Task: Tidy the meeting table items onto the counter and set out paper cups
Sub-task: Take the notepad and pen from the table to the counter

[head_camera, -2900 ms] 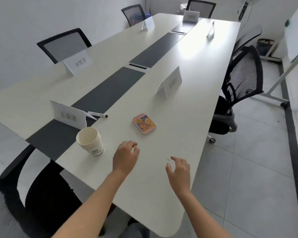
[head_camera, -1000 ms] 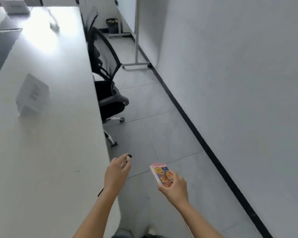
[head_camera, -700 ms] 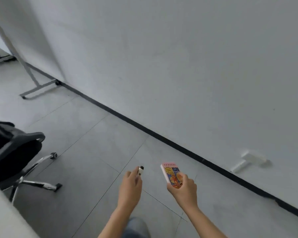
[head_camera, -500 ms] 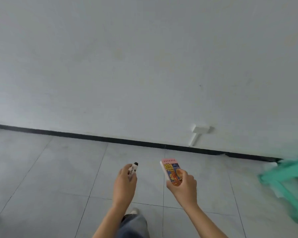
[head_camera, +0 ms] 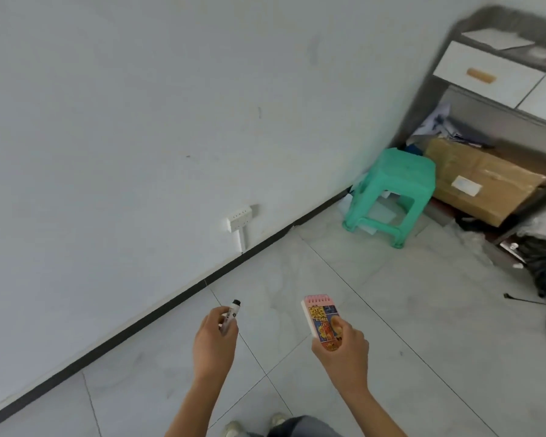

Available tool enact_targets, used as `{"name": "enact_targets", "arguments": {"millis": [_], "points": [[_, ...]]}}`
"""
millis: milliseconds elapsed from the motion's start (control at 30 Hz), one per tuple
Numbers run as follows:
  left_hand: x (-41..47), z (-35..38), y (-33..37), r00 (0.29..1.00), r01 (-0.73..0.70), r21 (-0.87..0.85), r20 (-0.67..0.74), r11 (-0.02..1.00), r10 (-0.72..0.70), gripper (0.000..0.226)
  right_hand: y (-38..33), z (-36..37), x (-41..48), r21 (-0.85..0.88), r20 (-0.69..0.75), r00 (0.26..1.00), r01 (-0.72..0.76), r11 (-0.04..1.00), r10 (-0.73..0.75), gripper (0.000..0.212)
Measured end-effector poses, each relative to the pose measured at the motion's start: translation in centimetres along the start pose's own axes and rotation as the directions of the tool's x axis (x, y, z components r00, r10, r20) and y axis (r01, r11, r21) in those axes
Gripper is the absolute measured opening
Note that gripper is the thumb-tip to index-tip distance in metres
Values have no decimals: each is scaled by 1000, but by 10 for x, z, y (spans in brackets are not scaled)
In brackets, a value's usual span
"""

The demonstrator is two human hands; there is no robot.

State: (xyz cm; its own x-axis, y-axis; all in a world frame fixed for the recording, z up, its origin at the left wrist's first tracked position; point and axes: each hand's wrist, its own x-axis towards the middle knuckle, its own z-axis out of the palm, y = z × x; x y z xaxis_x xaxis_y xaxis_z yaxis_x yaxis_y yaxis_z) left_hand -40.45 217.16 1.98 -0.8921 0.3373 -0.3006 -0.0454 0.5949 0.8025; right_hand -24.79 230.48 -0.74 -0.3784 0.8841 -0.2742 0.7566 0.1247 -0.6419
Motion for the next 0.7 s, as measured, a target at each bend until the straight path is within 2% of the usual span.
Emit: {"name": "enact_targets", "arguments": {"millis": [233, 333, 467, 600, 700], "points": [[24, 61, 38, 981, -85, 67, 181, 994, 72, 23, 40, -31, 18, 1, -113, 982, -151, 988, 150, 60], [34, 102, 67, 971, -134, 82, 212, 988, 114, 25, 53, -54, 55, 47, -156, 976, -149, 988, 154, 60], [35, 172, 115, 951, -214, 75, 246, 974, 190, 25, 76, -112, 111, 25, -214, 972, -95, 995, 99, 60], [25, 249, 170, 901, -303, 43, 337, 952, 272, 22, 100, -178, 162, 127, -347, 922, -134, 983, 170, 61], [24, 288, 196, 863, -354, 59, 406, 933, 302, 21, 117, -199, 188, 166, -358, 909, -164, 972, 214, 61]]}}
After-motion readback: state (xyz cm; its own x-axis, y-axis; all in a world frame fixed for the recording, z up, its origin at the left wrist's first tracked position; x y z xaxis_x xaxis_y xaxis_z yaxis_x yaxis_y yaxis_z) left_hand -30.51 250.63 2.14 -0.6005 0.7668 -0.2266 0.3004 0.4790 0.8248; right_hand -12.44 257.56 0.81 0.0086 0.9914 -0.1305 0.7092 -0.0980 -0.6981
